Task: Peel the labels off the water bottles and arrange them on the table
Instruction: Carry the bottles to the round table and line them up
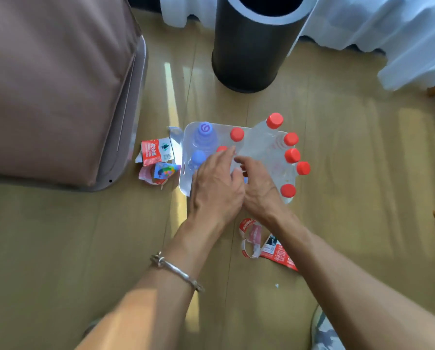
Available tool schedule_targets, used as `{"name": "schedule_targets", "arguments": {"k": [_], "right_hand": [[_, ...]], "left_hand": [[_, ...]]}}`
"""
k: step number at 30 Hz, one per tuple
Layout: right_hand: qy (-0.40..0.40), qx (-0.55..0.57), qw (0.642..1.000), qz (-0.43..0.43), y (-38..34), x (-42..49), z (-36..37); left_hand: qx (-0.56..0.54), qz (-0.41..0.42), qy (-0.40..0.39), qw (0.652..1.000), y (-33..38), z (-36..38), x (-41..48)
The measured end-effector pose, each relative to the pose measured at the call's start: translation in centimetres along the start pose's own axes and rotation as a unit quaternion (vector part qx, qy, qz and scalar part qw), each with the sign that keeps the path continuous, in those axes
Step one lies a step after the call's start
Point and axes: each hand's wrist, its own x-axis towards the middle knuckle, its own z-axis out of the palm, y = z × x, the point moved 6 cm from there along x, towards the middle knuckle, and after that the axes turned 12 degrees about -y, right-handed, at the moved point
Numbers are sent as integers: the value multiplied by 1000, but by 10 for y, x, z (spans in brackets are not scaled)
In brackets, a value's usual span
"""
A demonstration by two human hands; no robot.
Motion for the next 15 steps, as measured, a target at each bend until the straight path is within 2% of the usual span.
{"name": "schedule_targets", "arguments": {"k": [3, 8, 12, 15], "right_hand": [[-16, -11, 1000, 18, 4, -7, 9], [2, 17, 1000, 13, -1, -12, -8], [10, 49, 999, 8, -5, -29, -45], [22, 88, 995, 30, 3, -59, -86]], "left_hand": [[33, -4, -5, 999, -4, -1, -15], [71, -8, -21, 997, 8, -4, -14], [67, -14, -30, 997, 50, 7, -13], [62, -22, -86, 994, 99, 21, -23]]}}
